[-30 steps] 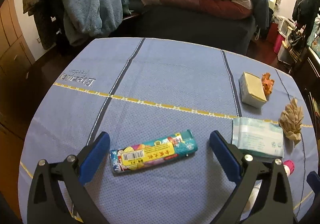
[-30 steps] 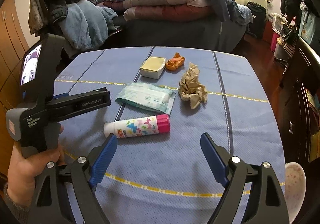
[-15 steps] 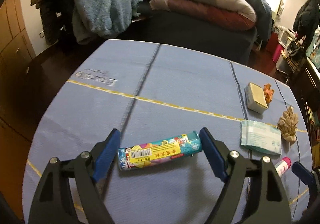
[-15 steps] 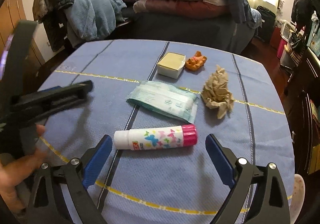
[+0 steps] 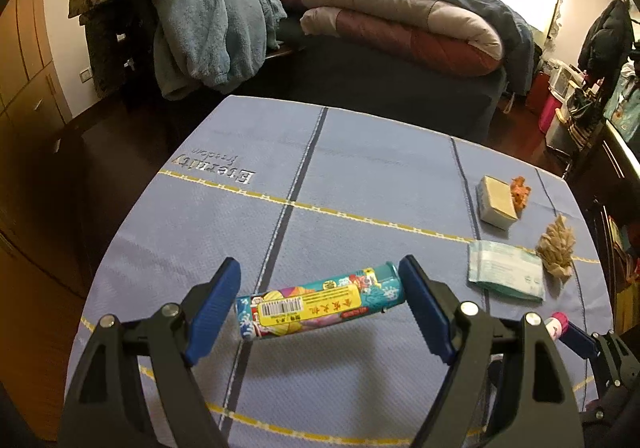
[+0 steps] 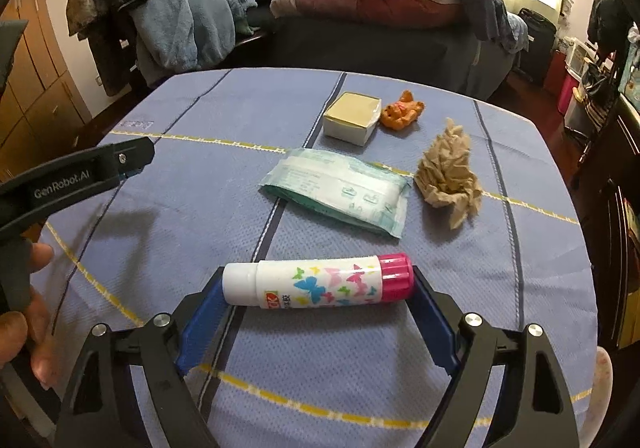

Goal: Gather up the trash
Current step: 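Carry candy stick and glue stick over the bin and open both tools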

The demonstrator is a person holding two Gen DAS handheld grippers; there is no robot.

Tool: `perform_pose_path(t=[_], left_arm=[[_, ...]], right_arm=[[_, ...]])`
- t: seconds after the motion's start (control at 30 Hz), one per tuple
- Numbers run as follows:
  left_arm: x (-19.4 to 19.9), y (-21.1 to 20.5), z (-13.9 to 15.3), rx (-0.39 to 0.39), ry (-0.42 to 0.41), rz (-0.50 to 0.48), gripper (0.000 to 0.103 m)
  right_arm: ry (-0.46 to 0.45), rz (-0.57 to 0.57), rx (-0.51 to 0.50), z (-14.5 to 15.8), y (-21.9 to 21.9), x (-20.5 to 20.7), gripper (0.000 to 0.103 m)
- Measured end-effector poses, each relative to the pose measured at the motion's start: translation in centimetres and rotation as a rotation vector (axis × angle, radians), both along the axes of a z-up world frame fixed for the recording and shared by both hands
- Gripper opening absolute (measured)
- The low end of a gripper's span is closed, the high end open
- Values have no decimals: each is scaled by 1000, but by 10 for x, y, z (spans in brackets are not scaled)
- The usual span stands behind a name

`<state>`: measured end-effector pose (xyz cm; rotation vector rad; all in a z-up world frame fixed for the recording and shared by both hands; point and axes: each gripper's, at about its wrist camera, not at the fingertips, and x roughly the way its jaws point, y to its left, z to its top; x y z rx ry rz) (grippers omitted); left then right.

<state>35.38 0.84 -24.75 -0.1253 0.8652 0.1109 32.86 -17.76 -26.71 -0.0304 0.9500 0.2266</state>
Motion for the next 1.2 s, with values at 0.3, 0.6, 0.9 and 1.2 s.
perform_pose_path(t=[0.3, 0.6, 0.9, 1.2], left_arm=[[-25, -22, 18, 8, -24, -47, 81], [-57, -67, 50, 1, -78, -176, 82], [-90, -158, 73, -20, -124, -414, 82], [-117, -276, 79, -41, -133, -676, 82]], right_arm=[[-21, -46, 31, 18, -29, -32, 86], [-64, -157, 67, 38, -83, -80, 86], [-108, -322, 69, 53, -158, -132, 86], [-125, -529, 34, 52, -242, -178, 86]])
